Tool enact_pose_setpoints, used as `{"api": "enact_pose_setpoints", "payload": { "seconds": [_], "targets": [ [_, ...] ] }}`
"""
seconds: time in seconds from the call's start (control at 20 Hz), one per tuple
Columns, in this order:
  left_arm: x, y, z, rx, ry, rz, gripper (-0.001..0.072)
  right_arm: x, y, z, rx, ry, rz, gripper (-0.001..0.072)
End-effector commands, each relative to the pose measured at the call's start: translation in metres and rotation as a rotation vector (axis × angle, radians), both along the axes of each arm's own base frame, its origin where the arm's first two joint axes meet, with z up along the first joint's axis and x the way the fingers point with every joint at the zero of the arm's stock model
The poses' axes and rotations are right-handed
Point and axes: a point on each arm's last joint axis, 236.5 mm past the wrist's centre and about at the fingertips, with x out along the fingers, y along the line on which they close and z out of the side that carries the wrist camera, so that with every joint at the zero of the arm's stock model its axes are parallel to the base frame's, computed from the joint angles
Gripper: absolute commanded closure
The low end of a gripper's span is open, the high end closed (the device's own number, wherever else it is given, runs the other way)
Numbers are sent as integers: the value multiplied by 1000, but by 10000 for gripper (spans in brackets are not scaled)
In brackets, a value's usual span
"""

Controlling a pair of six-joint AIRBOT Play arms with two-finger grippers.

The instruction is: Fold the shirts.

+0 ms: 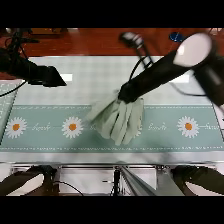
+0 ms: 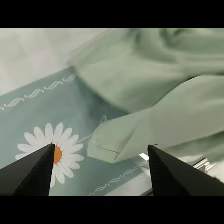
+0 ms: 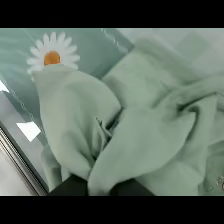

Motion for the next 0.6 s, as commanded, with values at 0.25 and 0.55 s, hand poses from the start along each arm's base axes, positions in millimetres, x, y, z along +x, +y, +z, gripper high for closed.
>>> {"api": "enact_pose_setpoints", "payload": {
  "seconds": [0.25,0.55],
  "targets": [
    [-30,-1,-25,12,90,-54,-13,8,-26,-62,-333,-99,31,179],
    [-87,8,-137,50,352,-109,-13,110,-210,25,-551,-409,-414,178]
  ]
}}
